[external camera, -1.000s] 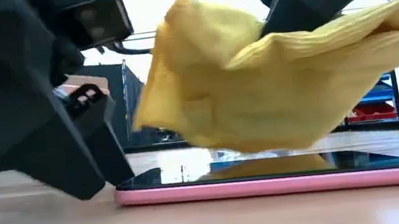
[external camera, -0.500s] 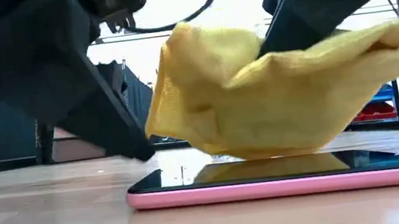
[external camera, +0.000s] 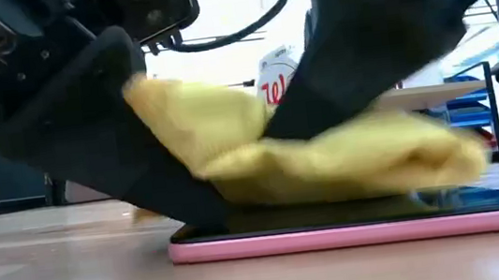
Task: Apply microfiber cloth
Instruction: Wipe the front of the cellphone with the microfiber cloth
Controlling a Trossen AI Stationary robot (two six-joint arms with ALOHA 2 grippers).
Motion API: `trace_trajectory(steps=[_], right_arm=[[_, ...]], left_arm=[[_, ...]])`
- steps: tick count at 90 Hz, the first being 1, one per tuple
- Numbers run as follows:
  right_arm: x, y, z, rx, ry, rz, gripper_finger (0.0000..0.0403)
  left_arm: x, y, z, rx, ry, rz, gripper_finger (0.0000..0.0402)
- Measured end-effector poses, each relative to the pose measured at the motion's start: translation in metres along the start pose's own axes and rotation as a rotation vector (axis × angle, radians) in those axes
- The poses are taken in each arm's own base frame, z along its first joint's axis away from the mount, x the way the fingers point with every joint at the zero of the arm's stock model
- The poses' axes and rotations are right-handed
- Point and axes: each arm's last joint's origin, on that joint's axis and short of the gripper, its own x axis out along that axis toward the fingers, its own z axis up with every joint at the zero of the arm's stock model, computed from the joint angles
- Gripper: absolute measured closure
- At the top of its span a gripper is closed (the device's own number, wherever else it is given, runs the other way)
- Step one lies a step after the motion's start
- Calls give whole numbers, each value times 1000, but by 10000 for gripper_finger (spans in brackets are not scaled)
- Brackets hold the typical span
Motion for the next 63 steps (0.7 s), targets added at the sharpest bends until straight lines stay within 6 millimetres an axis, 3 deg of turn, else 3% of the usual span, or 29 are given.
trace_trajectory(steps=[12, 25, 63], right_arm=[[10, 0, -9, -5, 36, -4, 403], [9, 2, -15, 14, 95, 2, 403], [-56, 2, -30, -8, 332, -70, 403]], left_arm=[[1, 1, -1, 2, 12, 6, 396], [0, -1, -4, 10, 23, 8, 396], [1, 0, -6, 17, 35, 6, 396]])
